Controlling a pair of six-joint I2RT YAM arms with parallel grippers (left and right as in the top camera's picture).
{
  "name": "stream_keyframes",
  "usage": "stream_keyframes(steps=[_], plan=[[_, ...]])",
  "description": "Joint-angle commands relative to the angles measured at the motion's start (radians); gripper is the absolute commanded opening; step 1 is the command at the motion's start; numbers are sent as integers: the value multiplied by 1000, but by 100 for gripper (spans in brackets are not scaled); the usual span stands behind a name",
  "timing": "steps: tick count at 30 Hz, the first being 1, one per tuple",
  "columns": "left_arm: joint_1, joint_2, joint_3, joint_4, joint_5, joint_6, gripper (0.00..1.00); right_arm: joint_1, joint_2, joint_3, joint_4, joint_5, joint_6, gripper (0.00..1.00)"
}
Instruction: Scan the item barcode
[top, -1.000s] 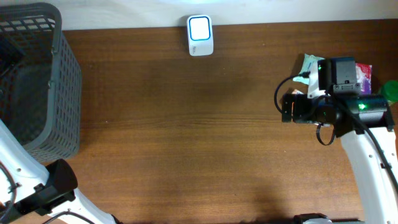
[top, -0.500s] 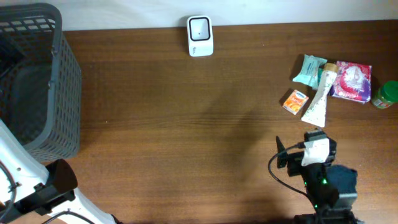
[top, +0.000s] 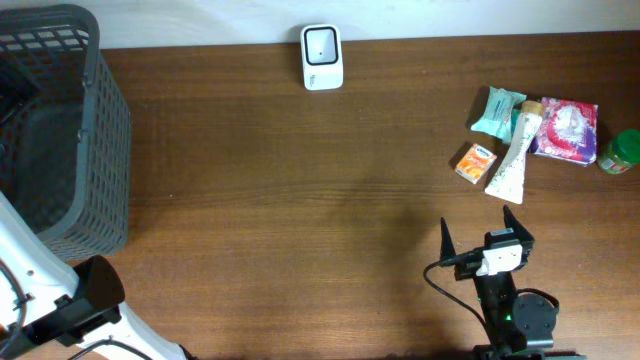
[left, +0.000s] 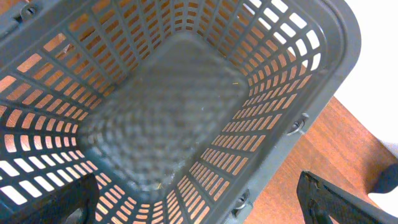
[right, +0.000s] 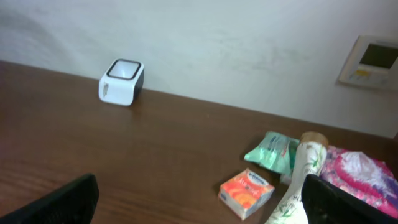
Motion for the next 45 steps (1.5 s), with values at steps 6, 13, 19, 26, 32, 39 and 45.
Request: stream_keyframes(steps=[6,13,19,26,32,39,45], plan=[[3,-6,3,0,-5,-6,99,-4,-9,-10,-23,-3,15,99],[3,-6,3,0,-5,-6,99,73,-9,-10,-30,70,14,99],[3,-6,3,0,-5,-6,99,73,-9,-10,-28,70,14,99],[8,-6,3,0,-5,-6,99,73,-9,-10,-27,69,14,99],[8,-6,3,0,-5,-6,99,73,-9,-10,-27,70,14,99],[-5,-48,3,0,117,28,99,73,-9,-10,-27,70,14,99],[-341,-472,-348,272,117,330,99,73,-9,-10,-27,70,14,99]])
